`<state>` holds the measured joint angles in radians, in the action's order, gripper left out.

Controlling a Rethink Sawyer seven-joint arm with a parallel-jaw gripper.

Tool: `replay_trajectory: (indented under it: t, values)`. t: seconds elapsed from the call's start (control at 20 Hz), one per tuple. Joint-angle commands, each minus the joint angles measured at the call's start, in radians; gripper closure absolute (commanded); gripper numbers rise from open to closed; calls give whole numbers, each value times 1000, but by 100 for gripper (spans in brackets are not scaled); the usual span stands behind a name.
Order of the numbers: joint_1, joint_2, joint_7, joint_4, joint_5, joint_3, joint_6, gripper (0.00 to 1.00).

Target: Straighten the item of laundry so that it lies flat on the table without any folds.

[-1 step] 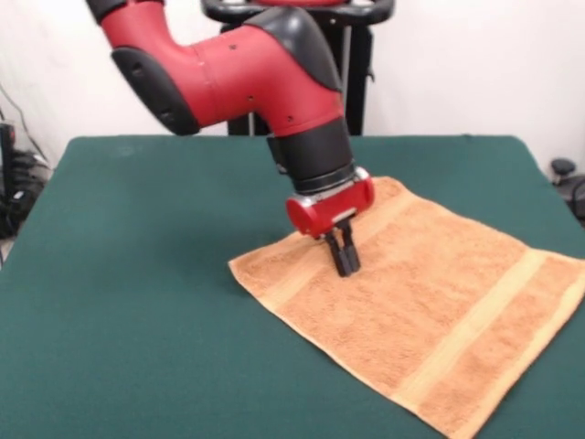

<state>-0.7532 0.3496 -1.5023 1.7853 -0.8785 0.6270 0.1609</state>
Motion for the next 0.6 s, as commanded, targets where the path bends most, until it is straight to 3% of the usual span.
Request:
replay_trajectory:
  t: [0.05, 0.6]
  values:
    - [-142, -176, 327, 39, -146, -2, 186, 100]
    - [-152, -164, 295, 67, -151, 40, 223, 100]
